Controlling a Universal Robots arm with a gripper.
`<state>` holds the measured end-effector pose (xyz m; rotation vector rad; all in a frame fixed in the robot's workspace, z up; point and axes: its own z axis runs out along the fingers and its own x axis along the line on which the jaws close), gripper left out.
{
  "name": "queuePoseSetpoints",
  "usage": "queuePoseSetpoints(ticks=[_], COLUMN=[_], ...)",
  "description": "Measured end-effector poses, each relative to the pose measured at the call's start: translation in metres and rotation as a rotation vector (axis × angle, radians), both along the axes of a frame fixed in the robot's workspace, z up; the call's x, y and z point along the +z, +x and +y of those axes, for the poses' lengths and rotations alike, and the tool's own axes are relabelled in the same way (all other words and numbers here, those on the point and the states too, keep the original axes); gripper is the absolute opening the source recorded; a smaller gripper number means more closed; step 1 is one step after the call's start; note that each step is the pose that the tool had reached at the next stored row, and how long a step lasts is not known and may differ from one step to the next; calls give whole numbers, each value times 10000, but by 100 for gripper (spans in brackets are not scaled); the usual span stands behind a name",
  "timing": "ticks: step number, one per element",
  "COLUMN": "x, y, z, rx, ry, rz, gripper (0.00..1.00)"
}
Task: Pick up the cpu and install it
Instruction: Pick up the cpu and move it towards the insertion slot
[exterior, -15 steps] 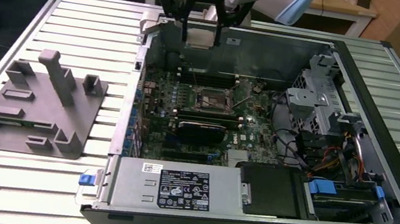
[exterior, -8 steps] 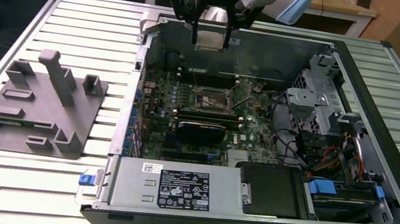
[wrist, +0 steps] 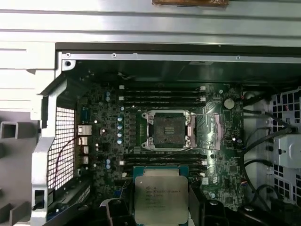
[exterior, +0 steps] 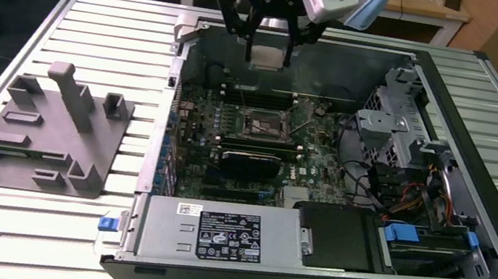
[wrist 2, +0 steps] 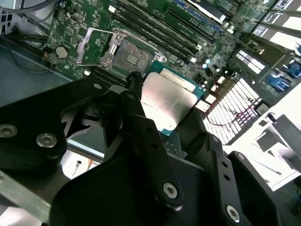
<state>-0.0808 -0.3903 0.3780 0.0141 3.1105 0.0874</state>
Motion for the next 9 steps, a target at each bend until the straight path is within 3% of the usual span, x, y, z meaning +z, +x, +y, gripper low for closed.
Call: queuePoseSetpoints(ticks=[9], x=[-165], y=[86], z=[46], rx=[0], ry=[0], rz=[0], gripper=[55])
